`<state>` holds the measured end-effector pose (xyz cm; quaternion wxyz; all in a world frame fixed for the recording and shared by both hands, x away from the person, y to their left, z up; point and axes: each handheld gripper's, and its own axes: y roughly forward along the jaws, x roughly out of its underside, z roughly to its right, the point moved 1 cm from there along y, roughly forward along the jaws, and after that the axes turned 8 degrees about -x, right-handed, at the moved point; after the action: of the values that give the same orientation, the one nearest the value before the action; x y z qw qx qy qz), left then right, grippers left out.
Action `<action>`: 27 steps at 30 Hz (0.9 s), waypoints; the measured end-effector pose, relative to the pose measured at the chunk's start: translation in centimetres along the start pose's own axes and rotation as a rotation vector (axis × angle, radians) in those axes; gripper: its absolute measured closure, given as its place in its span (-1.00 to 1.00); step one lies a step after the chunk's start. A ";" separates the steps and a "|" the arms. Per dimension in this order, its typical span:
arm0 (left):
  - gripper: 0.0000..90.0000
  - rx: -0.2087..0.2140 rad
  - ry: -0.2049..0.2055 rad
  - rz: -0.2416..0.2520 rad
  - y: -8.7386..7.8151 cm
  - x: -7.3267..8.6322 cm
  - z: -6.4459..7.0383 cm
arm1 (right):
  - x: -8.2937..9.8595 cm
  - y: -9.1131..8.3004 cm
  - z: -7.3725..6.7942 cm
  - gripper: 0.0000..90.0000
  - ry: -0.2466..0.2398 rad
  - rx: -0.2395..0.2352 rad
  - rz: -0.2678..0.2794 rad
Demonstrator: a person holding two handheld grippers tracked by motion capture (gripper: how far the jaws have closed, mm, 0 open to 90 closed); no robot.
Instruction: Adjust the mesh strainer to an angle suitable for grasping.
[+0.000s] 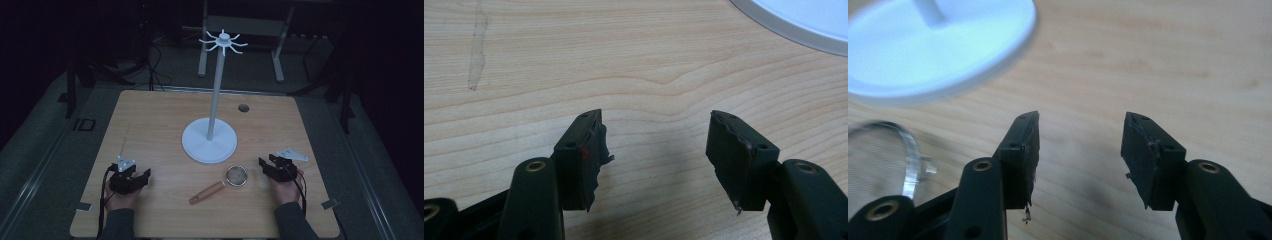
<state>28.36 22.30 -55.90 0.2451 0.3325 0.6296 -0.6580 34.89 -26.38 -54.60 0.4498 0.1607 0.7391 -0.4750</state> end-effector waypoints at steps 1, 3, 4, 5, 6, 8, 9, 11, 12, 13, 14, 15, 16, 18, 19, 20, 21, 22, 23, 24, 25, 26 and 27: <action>-0.11 0.000 0.000 0.000 0.0 0.0 0.0 | -0.3 -0.3 -0.2 0.07 -0.005 -0.013 0.006; -0.11 0.001 0.002 0.005 -0.1 0.0 0.0 | -0.5 -0.5 -0.4 0.06 -0.014 -0.025 0.009; -0.11 0.003 0.001 0.006 -0.1 0.0 0.0 | -1.0 -0.8 -1.0 0.03 -0.046 -0.046 0.005; -0.11 0.003 0.001 0.006 -0.1 0.0 0.0 | -1.2 -0.9 -1.2 0.02 -0.059 -0.054 0.002; -0.11 0.004 0.003 0.007 -0.1 0.0 0.1 | -1.5 -1.1 -1.7 0.02 -0.085 -0.067 -0.004; -0.11 0.007 0.006 0.008 -0.1 0.0 0.1 | -1.6 -1.1 -1.8 0.03 -0.092 -0.071 -0.006; -0.11 0.009 0.006 0.010 -0.2 0.0 0.1 | -1.9 -1.3 -2.4 0.08 -0.115 -0.090 -0.008; -0.11 0.012 0.006 0.012 -0.2 0.0 0.1 | -2.4 -1.4 -3.1 0.18 -0.149 -0.126 -0.015; -0.11 0.013 0.006 0.012 -0.2 0.0 0.1 | -2.6 -1.5 -3.5 0.25 -0.175 -0.134 -0.020; -0.11 0.014 0.006 0.011 -0.1 -0.1 0.1 | -2.7 -1.5 -3.9 0.32 -0.194 -0.144 -0.026; -0.11 0.014 0.008 0.010 -0.1 -0.1 0.1 | -2.9 -1.6 -4.2 0.38 -0.219 -0.149 -0.029; -0.11 0.014 0.009 0.011 -0.1 -0.1 0.1 | -3.0 -1.6 -4.5 0.44 -0.239 -0.150 -0.026; -0.11 0.014 0.010 0.012 -0.1 -0.1 0.2 | -3.2 -1.6 -4.7 0.50 -0.245 -0.156 -0.023; -0.11 0.014 0.013 0.012 -0.1 -0.1 0.2 | -3.4 -1.6 -5.1 0.62 -0.246 -0.178 -0.013; -0.11 0.014 0.013 0.013 -0.1 -0.1 0.2 | -3.5 -1.6 -5.2 0.68 -0.242 -0.189 -0.012; -0.11 0.015 0.014 0.012 -0.1 -0.1 0.2 | -3.6 -1.5 -5.3 0.72 -0.233 -0.201 -0.013; -0.11 0.015 0.014 0.012 -0.1 -0.1 0.2 | -3.7 -1.4 -5.4 0.78 -0.232 -0.204 -0.013; -0.11 0.015 0.014 0.012 -0.1 -0.1 0.2 | -3.7 -1.4 -5.6 0.83 -0.238 -0.205 -0.017; -0.11 0.015 0.014 0.012 -0.1 -0.1 0.2 | -3.8 -1.3 -5.8 0.87 -0.247 -0.210 -0.020; -0.11 0.016 0.015 0.012 -0.1 -0.1 0.2 | -3.8 -1.3 -6.0 0.94 -0.260 -0.214 -0.027; -0.11 0.016 0.015 0.011 -0.1 -0.1 0.2 | -3.8 -1.2 -6.2 0.97 -0.274 -0.216 -0.034; -0.11 0.017 0.015 0.011 -0.1 -0.1 0.2 | -3.8 -1.1 -6.4 0.98 -0.285 -0.221 -0.042; -0.11 0.018 0.016 0.010 -0.1 -0.1 0.3 | -3.8 -1.0 -6.6 0.98 -0.292 -0.228 -0.049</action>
<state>28.31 22.05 -55.78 0.2405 0.3432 0.6240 -0.6596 32.93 -20.51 -49.96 0.5558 0.0199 0.7188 -0.4170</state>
